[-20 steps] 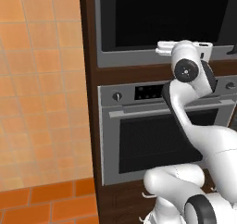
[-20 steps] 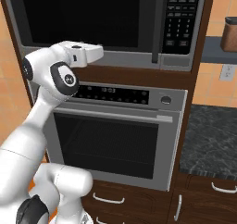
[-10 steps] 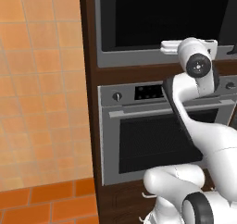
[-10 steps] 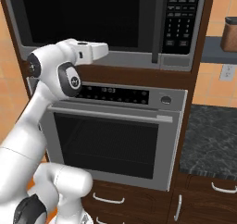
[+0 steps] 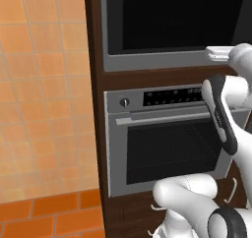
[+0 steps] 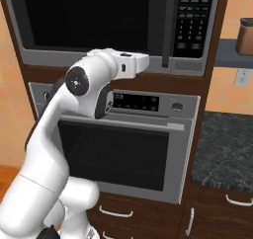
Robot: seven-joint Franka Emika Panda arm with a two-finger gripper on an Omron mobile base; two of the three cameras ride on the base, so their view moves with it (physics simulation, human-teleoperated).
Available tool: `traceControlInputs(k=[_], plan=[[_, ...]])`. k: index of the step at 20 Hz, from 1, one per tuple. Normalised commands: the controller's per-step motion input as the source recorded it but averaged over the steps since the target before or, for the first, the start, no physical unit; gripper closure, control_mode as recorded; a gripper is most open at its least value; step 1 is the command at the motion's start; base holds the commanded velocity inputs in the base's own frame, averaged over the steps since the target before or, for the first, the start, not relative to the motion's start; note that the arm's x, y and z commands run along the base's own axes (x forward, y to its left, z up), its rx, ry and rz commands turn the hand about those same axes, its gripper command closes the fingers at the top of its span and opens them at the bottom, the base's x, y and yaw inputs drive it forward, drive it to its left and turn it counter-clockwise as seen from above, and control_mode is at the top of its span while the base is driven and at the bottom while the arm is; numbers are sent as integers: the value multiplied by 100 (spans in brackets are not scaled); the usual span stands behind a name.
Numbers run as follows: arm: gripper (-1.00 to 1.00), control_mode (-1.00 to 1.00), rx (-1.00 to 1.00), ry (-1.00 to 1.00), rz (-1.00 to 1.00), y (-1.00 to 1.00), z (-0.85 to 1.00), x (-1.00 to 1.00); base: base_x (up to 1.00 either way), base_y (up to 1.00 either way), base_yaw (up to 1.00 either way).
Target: Open the microwave, place the bowl with waffle inside the microwave, then close the microwave door and turn it on.
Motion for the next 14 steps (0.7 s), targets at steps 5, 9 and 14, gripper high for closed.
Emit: traceControlInputs(k=[5, 9, 14], plan=[[-100, -100, 0, 6, 5, -60, 12, -13, 0, 0, 0], [-100, -100, 0, 5, 0, -60, 0, -2, 0, 0, 0], [-100, -100, 0, 1, 0, -59, -9, -3, 0, 0, 0]])
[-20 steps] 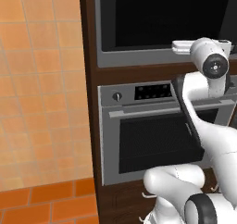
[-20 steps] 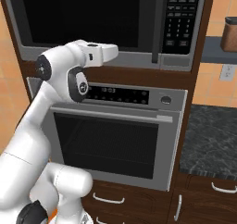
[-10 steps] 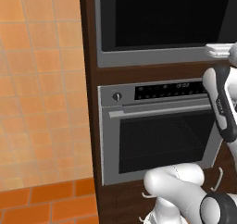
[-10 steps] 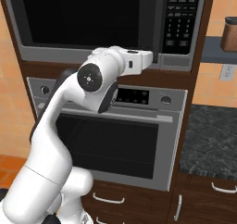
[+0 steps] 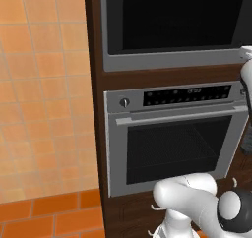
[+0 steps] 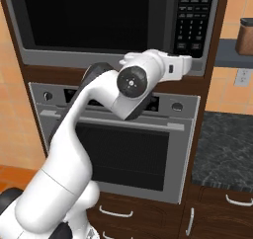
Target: Open the microwave, place the bowl with waffle inside the microwave, then close the microwave door and turn it on.
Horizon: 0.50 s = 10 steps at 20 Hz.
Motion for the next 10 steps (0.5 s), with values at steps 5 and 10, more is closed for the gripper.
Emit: traceControlInputs(k=[5, 10], plan=[[-100, -100, 0, 0, 0, -29, -7, 5, 0, 0, 0], [-100, -100, 0, 0, 0, -33, -13, 5, 0, 0, 0]])
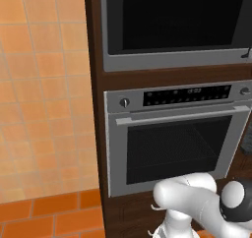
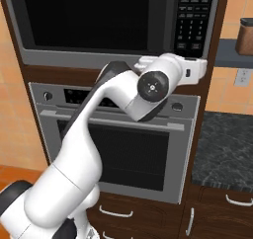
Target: Open the microwave, place the bowl with waffle inside the microwave, then close the microwave door and turn it on.
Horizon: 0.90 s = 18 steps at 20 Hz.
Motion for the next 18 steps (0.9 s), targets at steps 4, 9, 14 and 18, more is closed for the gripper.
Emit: traceControlInputs(k=[4, 9, 14, 18], plan=[[-100, -100, 2, 0, 0, -36, -24, 11, 0, 0, 0], [-100, -100, 6, -1, 0, -30, -17, 22, 0, 0, 0], [-100, -100, 4, 0, 0, -6, 8, 16, 0, 0, 0], [-100, -100, 2, 0, 0, -3, 18, 19, 0, 0, 0]])
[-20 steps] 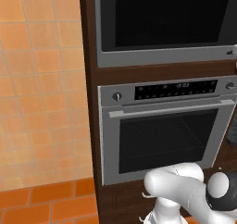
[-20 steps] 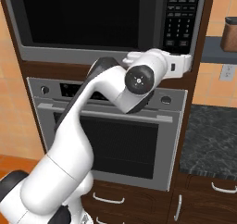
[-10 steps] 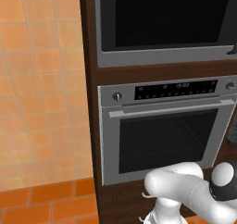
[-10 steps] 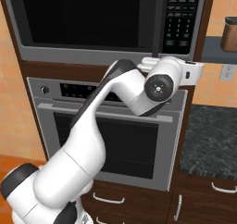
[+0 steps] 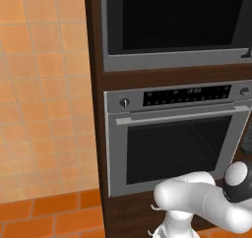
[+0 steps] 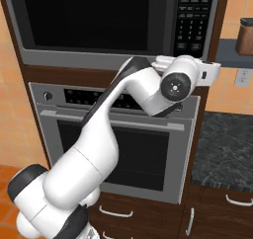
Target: Open the microwave, place the bowl with waffle inside the microwave, then close the microwave door and turn it on.
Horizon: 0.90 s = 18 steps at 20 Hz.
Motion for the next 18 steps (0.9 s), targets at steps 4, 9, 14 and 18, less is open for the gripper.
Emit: traceControlInputs(k=[4, 9, 14, 18], plan=[[-100, -100, 1, 0, 0, -8, 12, 13, 0, 0, 0], [-100, -100, 0, 0, 0, -13, 14, 7, 0, 0, 0], [-100, -100, 0, 0, 0, -6, 19, 9, 0, 0, 0], [-100, -100, 0, 0, 0, 0, 9, 15, 0, 0, 0]])
